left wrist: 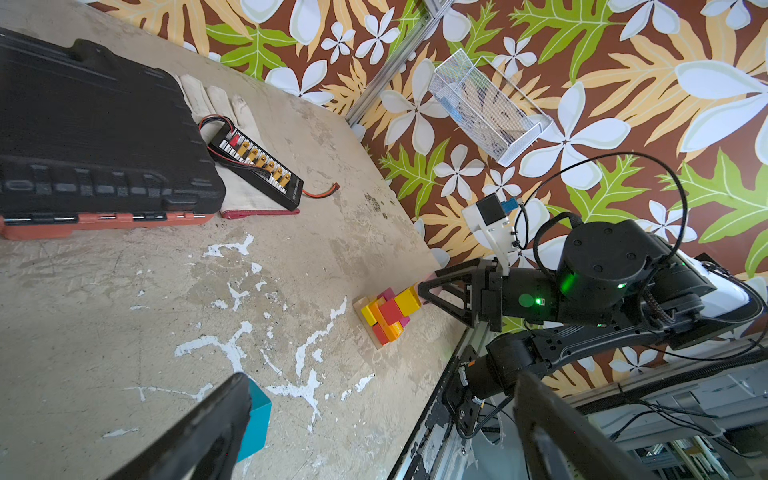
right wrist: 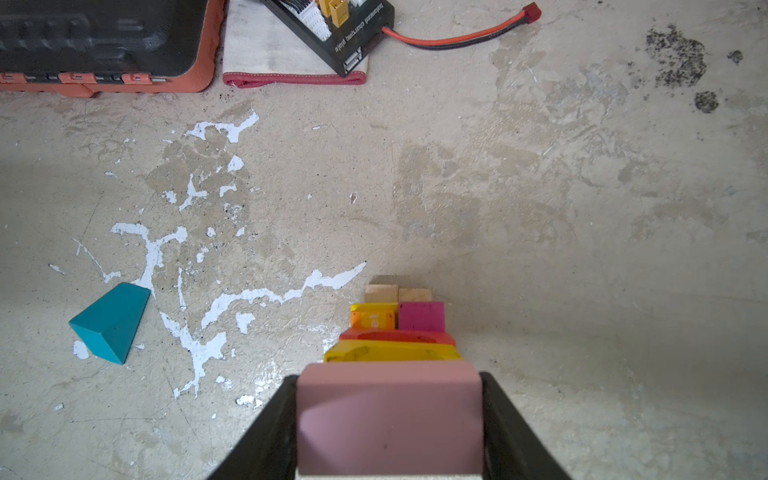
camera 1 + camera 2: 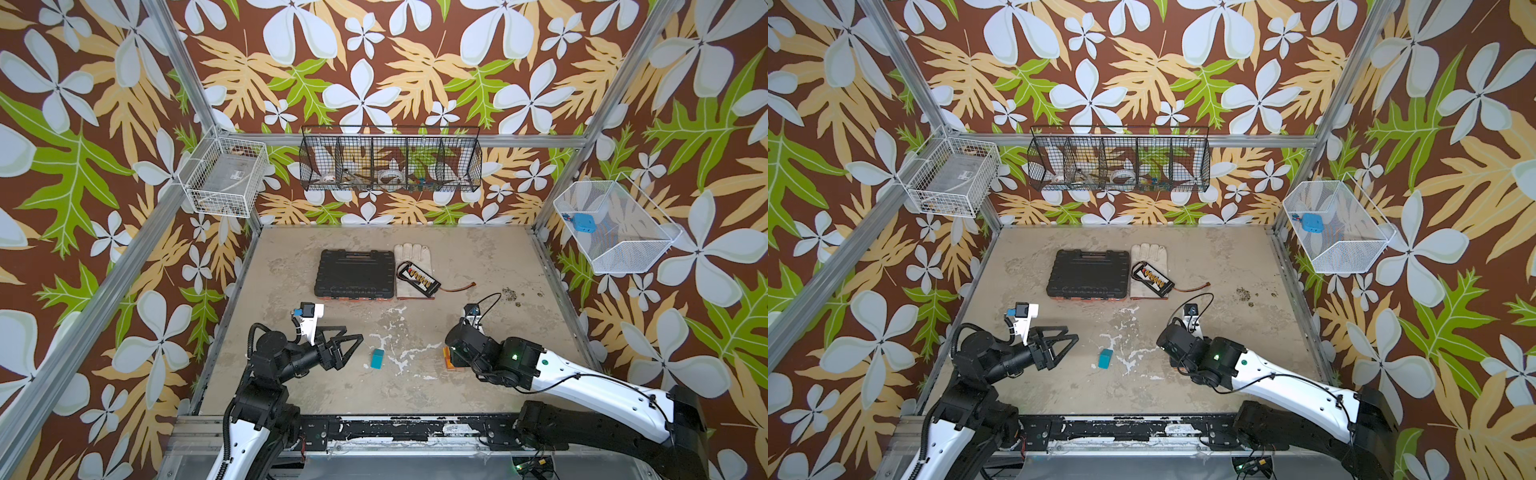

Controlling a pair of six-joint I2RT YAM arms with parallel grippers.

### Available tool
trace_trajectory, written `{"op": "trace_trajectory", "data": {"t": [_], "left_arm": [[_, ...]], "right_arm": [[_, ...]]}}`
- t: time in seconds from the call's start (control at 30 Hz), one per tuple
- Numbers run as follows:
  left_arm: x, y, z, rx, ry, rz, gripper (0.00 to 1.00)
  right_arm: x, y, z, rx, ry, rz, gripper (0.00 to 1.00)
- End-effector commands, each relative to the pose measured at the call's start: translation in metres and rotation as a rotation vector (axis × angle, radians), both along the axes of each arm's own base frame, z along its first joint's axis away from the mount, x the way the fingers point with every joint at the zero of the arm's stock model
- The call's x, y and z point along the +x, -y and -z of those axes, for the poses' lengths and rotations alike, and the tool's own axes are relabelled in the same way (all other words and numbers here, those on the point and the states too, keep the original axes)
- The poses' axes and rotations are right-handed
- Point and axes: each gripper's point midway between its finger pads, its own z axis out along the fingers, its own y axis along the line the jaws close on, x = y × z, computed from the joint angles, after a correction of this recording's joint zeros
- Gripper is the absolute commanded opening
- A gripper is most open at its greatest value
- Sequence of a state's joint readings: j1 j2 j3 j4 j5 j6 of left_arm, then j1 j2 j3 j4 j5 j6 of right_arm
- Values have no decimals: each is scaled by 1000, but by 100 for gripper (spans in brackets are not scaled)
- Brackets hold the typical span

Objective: Build the wood block tower
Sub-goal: 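Lower the pink block toward the top of the stack, then open the right gripper to release the pink block on the stack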

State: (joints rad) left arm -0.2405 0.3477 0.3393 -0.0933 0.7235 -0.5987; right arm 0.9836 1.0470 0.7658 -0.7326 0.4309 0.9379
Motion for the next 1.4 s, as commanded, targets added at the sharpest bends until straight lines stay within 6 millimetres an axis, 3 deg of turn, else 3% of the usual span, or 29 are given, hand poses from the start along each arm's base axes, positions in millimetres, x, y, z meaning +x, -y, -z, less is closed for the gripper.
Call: {"op": "trace_trajectory", "data": {"t": [0.0,0.23,0.73,1.03,1.17,1.37], "left_arm": [[-1,1,-5,-9,26,10,100],[-1,1,-5,-9,26,10,100],[-1,1,-5,-10,26,11,100],[0,1,-5,-9,23,8,100],[0,1,-5,-9,23,8,100],[0,1,-5,-9,23,9,100]], "right_arm": [[3,1,-1,-11,16,7,41],[4,1,2,-18,12,5,45],[4,2,0,-17,15,4,68],[3,5,-4,-16,25,5,73],[4,7,-12,-25,39,1,76],[8,6,-44,-11,105,-42,80]]}}
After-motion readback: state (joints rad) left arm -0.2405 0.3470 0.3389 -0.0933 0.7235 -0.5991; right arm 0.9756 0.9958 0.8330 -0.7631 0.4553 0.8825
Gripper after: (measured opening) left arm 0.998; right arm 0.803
